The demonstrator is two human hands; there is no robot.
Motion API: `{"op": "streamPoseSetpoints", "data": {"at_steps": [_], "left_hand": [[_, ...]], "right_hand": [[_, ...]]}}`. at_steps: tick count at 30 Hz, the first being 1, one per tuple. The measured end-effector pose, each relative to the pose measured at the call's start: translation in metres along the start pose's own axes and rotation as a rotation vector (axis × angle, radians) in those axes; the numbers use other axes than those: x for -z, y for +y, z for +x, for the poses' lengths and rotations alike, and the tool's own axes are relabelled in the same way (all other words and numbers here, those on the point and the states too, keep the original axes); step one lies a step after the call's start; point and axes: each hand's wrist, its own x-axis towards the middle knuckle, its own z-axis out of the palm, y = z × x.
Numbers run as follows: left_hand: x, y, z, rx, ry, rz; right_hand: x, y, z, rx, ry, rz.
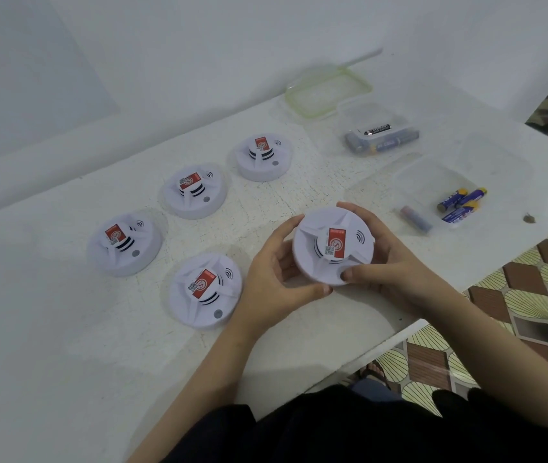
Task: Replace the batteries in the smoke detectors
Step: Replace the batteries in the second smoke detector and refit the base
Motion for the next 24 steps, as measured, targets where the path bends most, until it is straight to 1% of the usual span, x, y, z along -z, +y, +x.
{"op": "streamPoseSetpoints", "data": {"at_steps": [13, 24], "left_hand": [[0.0002, -0.0021, -0.0007, -0.005, -0.006, 0.0], [-0.0006, -0.0021, -0.0006, -0.022, -0.007, 0.002]], "right_hand": [[0.0008, 0.0014, -0.0009, 0.016, -0.016, -0.05], [-0.0003, 0.0012, -0.0021, 0.03, -0.021, -0.04]]}}
